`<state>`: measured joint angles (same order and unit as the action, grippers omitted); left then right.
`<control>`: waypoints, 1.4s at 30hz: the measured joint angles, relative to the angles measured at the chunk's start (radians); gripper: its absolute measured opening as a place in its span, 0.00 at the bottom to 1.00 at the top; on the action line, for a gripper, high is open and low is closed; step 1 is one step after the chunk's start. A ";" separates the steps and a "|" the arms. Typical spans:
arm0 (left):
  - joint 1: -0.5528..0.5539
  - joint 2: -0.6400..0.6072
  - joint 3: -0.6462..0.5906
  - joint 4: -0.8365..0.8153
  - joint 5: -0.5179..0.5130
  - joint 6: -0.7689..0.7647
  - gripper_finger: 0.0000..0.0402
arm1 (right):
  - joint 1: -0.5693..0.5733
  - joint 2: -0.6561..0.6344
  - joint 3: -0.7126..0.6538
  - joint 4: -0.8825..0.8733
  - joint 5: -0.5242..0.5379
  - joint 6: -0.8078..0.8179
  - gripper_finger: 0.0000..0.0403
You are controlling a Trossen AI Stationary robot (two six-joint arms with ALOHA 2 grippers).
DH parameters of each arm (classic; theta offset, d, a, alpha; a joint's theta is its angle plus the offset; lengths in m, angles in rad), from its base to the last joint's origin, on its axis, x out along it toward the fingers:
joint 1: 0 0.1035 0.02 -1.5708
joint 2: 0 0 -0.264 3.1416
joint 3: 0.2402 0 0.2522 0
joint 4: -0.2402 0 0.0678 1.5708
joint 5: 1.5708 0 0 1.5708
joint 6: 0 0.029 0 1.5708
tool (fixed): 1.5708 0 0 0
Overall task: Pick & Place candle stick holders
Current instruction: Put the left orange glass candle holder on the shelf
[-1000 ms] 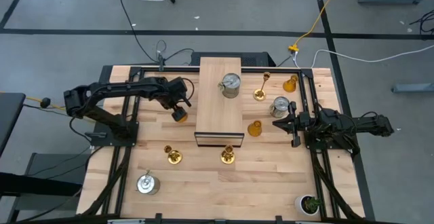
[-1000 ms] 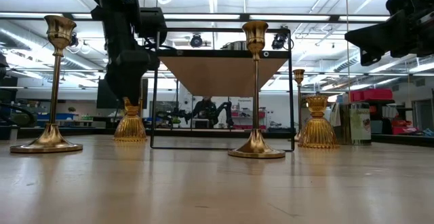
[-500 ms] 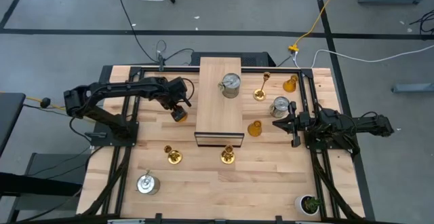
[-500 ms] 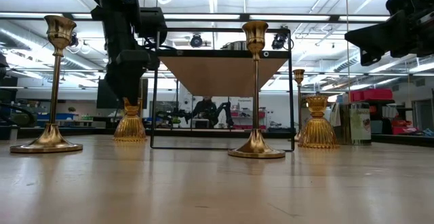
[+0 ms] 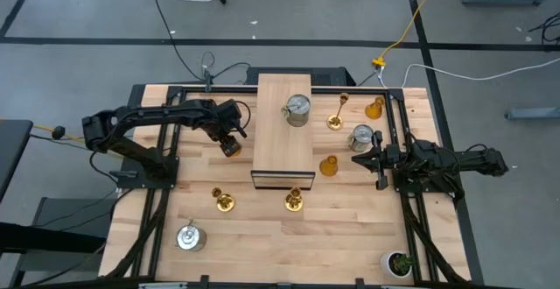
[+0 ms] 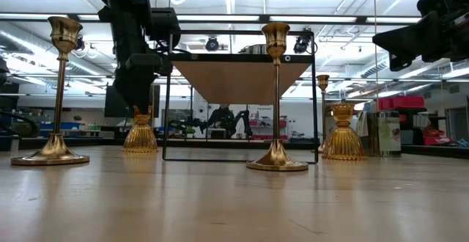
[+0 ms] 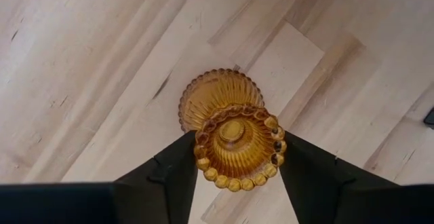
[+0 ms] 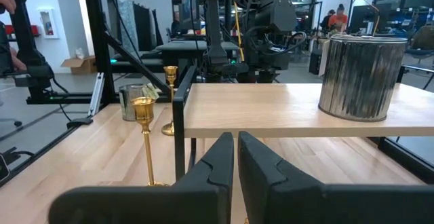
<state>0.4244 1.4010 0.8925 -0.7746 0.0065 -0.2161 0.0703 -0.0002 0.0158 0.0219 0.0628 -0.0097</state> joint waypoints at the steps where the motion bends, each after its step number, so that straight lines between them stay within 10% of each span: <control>1: 0.000 0.000 0.000 0.000 0.000 0.000 0.50 | 0.000 0.000 0.000 0.000 0.000 0.000 0.07; 42: 0.000 -0.003 0.001 -0.026 0.019 -0.008 0.45 | 0.000 0.000 0.000 0.000 0.000 0.000 0.07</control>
<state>0.4244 1.3979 0.8936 -0.8009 0.0254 -0.2245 0.0703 -0.0002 0.0162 0.0219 0.0628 -0.0098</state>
